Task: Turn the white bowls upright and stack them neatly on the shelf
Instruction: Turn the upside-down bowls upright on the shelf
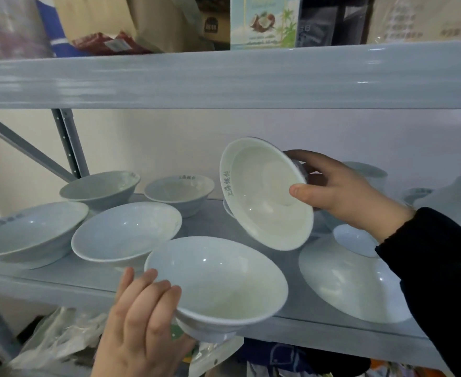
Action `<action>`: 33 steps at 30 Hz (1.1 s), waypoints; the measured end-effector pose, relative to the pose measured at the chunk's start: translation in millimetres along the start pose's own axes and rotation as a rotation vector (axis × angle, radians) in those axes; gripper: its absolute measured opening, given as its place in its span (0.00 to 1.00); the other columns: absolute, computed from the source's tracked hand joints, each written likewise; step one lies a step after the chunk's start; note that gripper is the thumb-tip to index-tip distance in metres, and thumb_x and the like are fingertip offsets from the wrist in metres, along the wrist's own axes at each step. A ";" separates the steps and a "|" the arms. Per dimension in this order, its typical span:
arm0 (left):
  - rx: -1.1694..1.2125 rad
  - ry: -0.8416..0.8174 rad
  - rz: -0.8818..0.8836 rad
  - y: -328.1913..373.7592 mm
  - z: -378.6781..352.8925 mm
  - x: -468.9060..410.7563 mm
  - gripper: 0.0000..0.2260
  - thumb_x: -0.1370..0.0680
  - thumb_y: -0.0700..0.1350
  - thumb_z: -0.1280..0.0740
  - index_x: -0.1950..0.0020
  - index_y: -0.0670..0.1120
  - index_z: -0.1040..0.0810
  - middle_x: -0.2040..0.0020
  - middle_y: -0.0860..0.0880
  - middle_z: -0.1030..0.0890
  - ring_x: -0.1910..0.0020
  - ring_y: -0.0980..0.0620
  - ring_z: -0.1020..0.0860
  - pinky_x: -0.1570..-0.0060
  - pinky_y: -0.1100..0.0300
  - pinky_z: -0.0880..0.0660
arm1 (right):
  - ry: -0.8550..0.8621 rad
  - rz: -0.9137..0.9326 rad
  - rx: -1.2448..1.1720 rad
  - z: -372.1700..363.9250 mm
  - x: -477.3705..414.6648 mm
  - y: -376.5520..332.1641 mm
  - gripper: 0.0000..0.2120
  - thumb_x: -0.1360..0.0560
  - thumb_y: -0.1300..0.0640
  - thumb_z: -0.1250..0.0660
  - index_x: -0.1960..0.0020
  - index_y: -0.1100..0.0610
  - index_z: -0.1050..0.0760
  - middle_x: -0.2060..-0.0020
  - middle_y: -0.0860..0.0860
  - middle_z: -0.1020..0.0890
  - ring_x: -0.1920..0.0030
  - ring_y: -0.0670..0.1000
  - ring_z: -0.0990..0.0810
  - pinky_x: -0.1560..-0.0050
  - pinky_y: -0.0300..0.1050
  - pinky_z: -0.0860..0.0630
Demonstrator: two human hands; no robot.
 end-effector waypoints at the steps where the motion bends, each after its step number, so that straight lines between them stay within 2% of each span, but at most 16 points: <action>1: 0.006 0.002 0.006 3.5 -3.6 1.0 0.33 0.39 0.52 0.18 0.42 0.39 0.28 0.46 0.40 0.27 0.43 0.40 0.24 0.42 0.36 0.25 | 0.005 -0.005 0.001 -0.6 -1.5 0.8 0.35 0.40 0.41 0.28 0.32 0.40 0.26 0.47 0.45 0.18 0.51 0.46 0.15 0.63 0.39 0.21; 5: 0.031 -0.014 0.039 14.4 -17.0 2.6 0.31 0.33 0.57 0.22 0.41 0.39 0.28 0.45 0.40 0.28 0.42 0.39 0.25 0.41 0.35 0.26 | 0.063 -0.039 -0.051 0.1 -8.9 4.9 0.32 0.37 0.43 0.27 0.33 0.40 0.25 0.48 0.46 0.18 0.51 0.48 0.15 0.60 0.45 0.18; 8: 0.071 -0.076 0.031 15.3 -25.9 3.2 0.28 0.31 0.55 0.23 0.41 0.40 0.28 0.45 0.41 0.28 0.41 0.39 0.25 0.38 0.33 0.29 | 0.116 -0.064 -0.158 9.7 -13.8 8.7 0.32 0.38 0.41 0.27 0.34 0.42 0.25 0.45 0.52 0.17 0.47 0.53 0.15 0.59 0.51 0.18; 12: 0.146 -0.136 0.006 12.0 -26.9 -3.2 0.10 0.23 0.48 0.31 0.48 0.44 0.27 0.52 0.45 0.23 0.48 0.45 0.23 0.35 0.37 0.30 | 0.176 -0.084 -0.273 33.0 -19.1 13.9 0.33 0.36 0.44 0.27 0.32 0.49 0.25 0.43 0.56 0.17 0.44 0.57 0.16 0.57 0.55 0.19; 14: 0.150 -0.171 -0.010 11.7 -27.0 -5.0 0.06 0.22 0.45 0.33 0.49 0.45 0.27 0.55 0.45 0.21 0.52 0.47 0.23 0.35 0.40 0.30 | 0.205 -0.081 -0.316 42.1 -18.8 14.3 0.27 0.31 0.47 0.29 0.34 0.50 0.24 0.44 0.54 0.16 0.46 0.55 0.16 0.58 0.54 0.19; 16: 0.151 -0.202 -0.008 10.9 -28.8 -5.5 0.05 0.22 0.45 0.34 0.50 0.45 0.27 0.56 0.46 0.21 0.53 0.46 0.22 0.36 0.40 0.29 | 0.239 -0.082 -0.380 49.5 -17.3 14.0 0.12 0.24 0.52 0.34 0.41 0.49 0.19 0.49 0.51 0.15 0.49 0.53 0.16 0.60 0.52 0.19; 17: 0.146 -0.214 -0.003 10.5 -30.0 -5.0 0.05 0.22 0.45 0.34 0.50 0.45 0.27 0.56 0.46 0.21 0.54 0.46 0.22 0.36 0.40 0.29 | 0.265 -0.097 -0.417 52.2 -16.3 14.0 0.09 0.22 0.54 0.36 0.46 0.48 0.18 0.51 0.51 0.14 0.51 0.53 0.16 0.62 0.51 0.19; 19: 0.133 -0.230 0.001 10.0 -31.6 -4.5 0.04 0.22 0.44 0.34 0.51 0.45 0.26 0.56 0.46 0.21 0.54 0.45 0.22 0.36 0.40 0.29 | 0.345 -0.152 -0.485 58.1 -14.9 16.3 0.08 0.20 0.55 0.37 0.51 0.49 0.19 0.54 0.51 0.15 0.51 0.54 0.17 0.63 0.51 0.19; 21: 0.118 -0.241 0.002 9.1 -32.8 -5.6 0.05 0.22 0.44 0.34 0.53 0.43 0.23 0.56 0.46 0.21 0.55 0.45 0.22 0.37 0.39 0.28 | 0.404 -0.202 -0.539 62.6 -13.3 19.1 0.06 0.21 0.54 0.36 0.51 0.51 0.21 0.53 0.53 0.18 0.51 0.56 0.18 0.63 0.53 0.18; 24: 0.089 -0.244 0.008 8.1 -35.6 -7.9 0.05 0.23 0.44 0.33 0.55 0.43 0.22 0.56 0.46 0.22 0.55 0.44 0.22 0.38 0.39 0.28 | 0.433 -0.234 -0.586 67.0 -11.8 26.0 0.06 0.21 0.52 0.36 0.49 0.53 0.23 0.50 0.56 0.21 0.49 0.58 0.20 0.62 0.55 0.18; 29: 0.073 -0.285 0.023 7.0 -40.3 -11.4 0.05 0.22 0.44 0.35 0.53 0.43 0.23 0.56 0.46 0.22 0.55 0.44 0.22 0.38 0.39 0.28 | 0.473 -0.272 -0.724 70.5 -7.2 30.9 0.16 0.26 0.49 0.32 0.42 0.55 0.23 0.43 0.60 0.23 0.41 0.61 0.20 0.58 0.62 0.18; 33: 0.078 -0.324 0.062 3.5 -42.4 -14.4 0.05 0.22 0.45 0.36 0.52 0.44 0.25 0.55 0.47 0.23 0.55 0.44 0.24 0.35 0.40 0.30 | 0.480 -0.271 -0.776 73.0 -3.3 31.0 0.14 0.26 0.48 0.33 0.44 0.55 0.23 0.43 0.61 0.21 0.40 0.63 0.19 0.55 0.66 0.19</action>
Point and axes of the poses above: each hand's wrist, its own x-axis away from the middle knuckle, its own z-axis out of the back of the hand, y = z × x, the point moved 3 cm from there along -x, towards the middle knuckle
